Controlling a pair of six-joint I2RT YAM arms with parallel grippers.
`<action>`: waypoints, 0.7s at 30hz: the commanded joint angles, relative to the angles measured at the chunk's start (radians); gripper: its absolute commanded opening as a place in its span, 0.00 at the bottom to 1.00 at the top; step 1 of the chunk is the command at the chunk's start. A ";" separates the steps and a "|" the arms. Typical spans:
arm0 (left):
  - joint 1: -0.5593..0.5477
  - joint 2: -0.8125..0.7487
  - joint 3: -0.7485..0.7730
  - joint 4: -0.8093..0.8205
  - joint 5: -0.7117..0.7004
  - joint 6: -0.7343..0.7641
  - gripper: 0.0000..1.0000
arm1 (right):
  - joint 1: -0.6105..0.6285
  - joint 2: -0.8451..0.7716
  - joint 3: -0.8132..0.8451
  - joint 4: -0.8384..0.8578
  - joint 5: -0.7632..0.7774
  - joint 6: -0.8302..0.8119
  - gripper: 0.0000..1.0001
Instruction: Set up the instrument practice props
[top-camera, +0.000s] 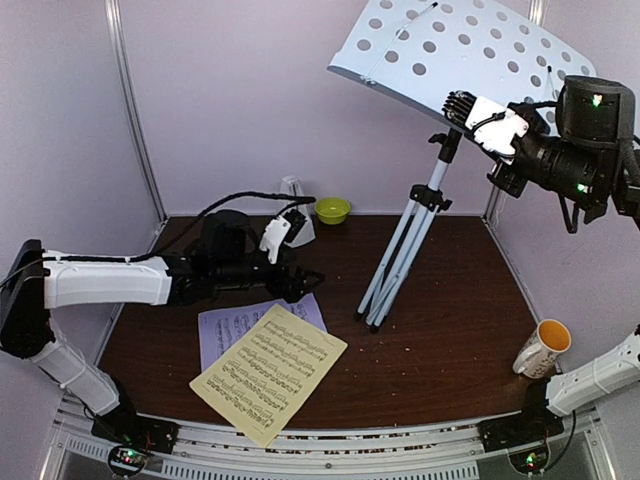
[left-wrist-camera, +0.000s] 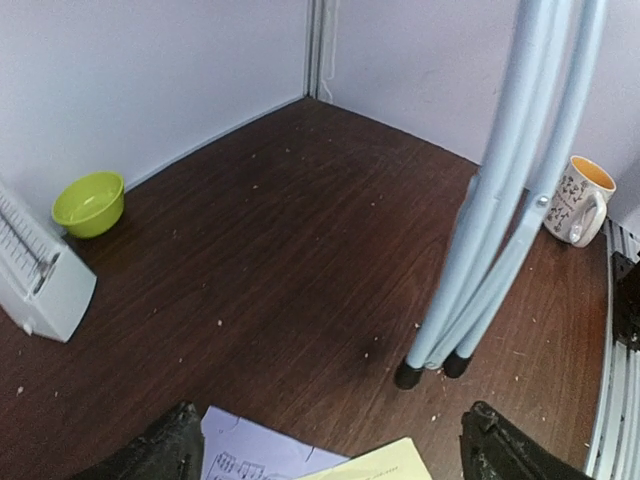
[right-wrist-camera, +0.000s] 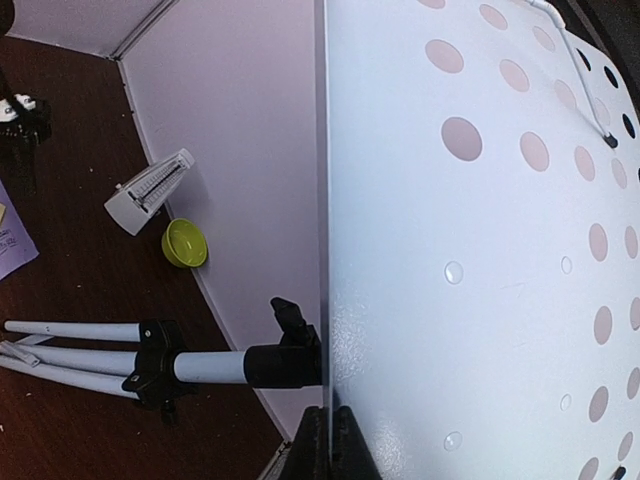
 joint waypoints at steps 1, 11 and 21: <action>-0.092 0.096 0.086 0.221 -0.183 0.089 0.91 | 0.046 -0.036 -0.003 0.439 0.175 -0.134 0.00; -0.168 0.268 0.196 0.377 -0.295 0.133 0.87 | 0.074 -0.032 -0.059 0.504 0.216 -0.177 0.00; -0.173 0.341 0.289 0.376 -0.288 0.163 0.86 | 0.078 -0.062 -0.129 0.554 0.221 -0.180 0.00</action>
